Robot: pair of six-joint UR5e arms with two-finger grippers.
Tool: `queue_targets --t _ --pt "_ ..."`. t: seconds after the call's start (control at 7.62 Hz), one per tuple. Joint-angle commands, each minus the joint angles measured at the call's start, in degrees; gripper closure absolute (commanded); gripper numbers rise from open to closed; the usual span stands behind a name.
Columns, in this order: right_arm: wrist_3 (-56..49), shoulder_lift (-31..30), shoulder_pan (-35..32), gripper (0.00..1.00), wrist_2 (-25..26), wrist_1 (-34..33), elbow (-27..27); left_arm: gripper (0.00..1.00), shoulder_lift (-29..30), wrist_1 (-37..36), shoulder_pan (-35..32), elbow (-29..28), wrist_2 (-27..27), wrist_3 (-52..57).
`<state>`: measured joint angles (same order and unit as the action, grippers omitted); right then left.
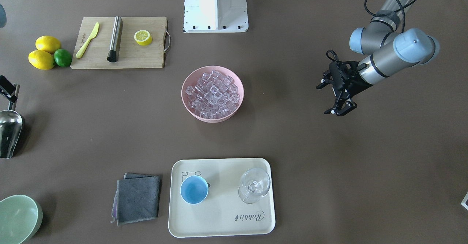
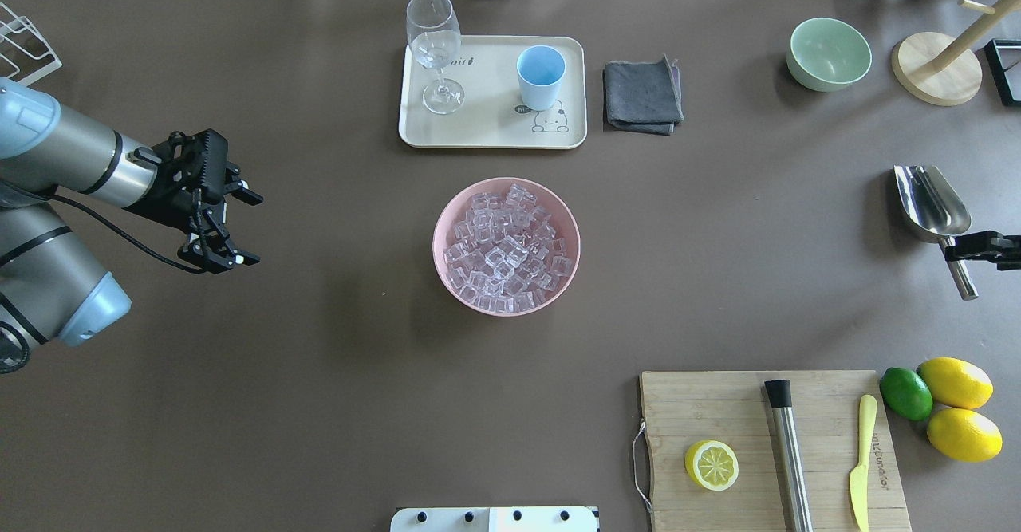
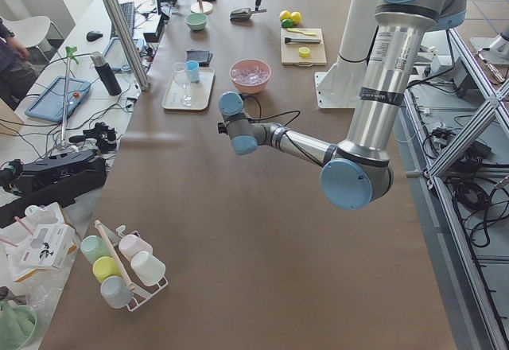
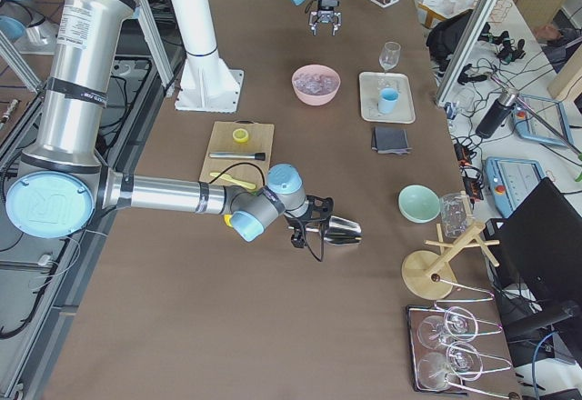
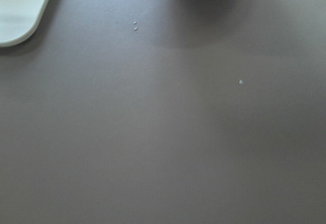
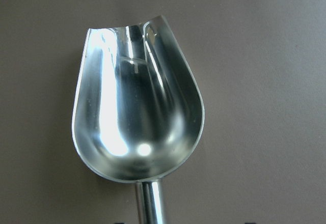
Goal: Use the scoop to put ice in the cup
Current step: 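Reach left gripper to the pink bowl rim while right gripper grasps the scoop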
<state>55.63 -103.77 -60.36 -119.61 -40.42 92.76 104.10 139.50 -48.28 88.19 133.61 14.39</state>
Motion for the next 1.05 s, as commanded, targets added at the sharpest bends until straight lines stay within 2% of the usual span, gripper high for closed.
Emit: queue_targets --t 0.0,0.13,0.26,0.53,0.92 --pt "1.58 -0.72 1.74 0.17 0.43 0.08 0.49 0.01 1.89 7.59 9.91 -0.3 -9.37 -0.07" --pt "1.49 -0.82 2.26 0.17 0.43 0.08 0.5 0.01 2.24 9.54 13.18 -0.22 -15.34 -0.33" --pt "1.49 -0.9 2.96 0.17 0.26 0.16 0.93 0.01 2.94 9.74 13.82 -0.22 -17.75 -0.59" --pt "1.49 -1.52 3.85 0.21 -0.01 0.17 1.64 0.01 5.13 8.95 13.82 -1.18 -17.77 -3.82" --pt "0.88 -2.4 4.73 0.45 0.17 0.17 1.64 0.01 5.32 8.95 13.91 -1.36 -17.77 -4.55"
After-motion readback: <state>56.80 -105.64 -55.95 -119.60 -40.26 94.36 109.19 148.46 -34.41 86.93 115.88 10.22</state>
